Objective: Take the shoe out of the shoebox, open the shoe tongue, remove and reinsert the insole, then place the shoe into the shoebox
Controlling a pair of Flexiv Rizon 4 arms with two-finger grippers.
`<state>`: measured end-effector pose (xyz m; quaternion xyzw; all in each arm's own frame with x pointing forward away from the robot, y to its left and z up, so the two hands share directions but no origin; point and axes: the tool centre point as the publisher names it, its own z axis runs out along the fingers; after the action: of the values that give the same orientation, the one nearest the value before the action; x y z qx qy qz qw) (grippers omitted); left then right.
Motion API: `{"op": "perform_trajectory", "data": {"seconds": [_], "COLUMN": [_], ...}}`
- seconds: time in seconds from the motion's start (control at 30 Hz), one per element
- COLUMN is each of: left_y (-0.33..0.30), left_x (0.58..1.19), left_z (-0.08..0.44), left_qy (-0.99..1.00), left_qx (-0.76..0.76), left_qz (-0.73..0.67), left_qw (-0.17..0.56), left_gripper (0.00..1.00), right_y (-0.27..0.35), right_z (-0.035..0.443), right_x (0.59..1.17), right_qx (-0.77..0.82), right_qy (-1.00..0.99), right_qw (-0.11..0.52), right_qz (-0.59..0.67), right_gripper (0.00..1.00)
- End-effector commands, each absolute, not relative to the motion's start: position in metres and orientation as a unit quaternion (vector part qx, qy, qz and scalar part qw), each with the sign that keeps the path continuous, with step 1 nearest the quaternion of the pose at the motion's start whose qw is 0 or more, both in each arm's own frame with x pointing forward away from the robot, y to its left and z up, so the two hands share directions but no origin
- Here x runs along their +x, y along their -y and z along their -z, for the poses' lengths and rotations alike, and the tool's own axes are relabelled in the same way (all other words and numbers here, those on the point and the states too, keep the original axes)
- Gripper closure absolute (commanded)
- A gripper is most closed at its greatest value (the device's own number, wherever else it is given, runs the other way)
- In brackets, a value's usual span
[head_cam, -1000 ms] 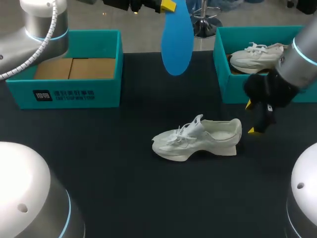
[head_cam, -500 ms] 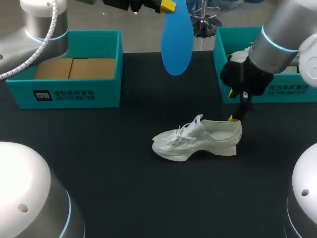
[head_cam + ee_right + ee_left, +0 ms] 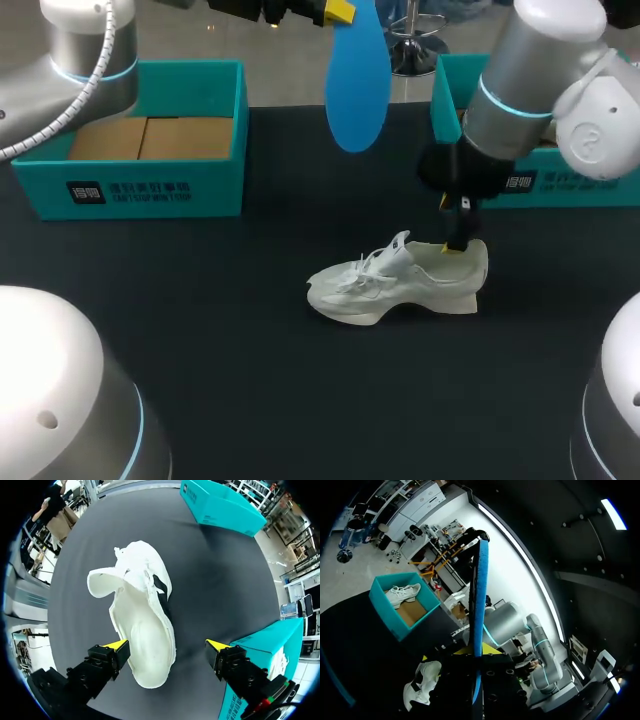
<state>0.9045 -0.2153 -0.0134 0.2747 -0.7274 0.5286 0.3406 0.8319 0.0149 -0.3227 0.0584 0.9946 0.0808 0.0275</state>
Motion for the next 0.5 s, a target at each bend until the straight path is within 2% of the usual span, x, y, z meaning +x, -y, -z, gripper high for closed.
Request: {"op": "perform_trajectory", "data": {"seconds": [0.03,0.47,0.5], "left_y": [0.215,0.215,0.215], "left_x": [0.904,0.904,0.904], "left_z": [0.014,0.014,0.014], "left_qy": [0.727,0.727,0.727], "left_qx": [0.274,0.274,0.274], "left_qz": [-0.53,-0.53,-0.53], "left_qw": [0.341,0.341,0.341], "left_gripper": [1.0,1.0,1.0], "right_y": [-0.016,-0.011,-0.011], "right_z": [0.343,0.38,0.383], "right_x": [0.84,0.849,0.849], "right_qx": [0.053,0.046,0.044], "right_qy": [-0.995,-0.994,-0.994], "right_qw": [0.018,-0.007,-0.009], "right_qz": [-0.077,-0.095,-0.095], "right_gripper": [0.0,0.0,0.22]}}
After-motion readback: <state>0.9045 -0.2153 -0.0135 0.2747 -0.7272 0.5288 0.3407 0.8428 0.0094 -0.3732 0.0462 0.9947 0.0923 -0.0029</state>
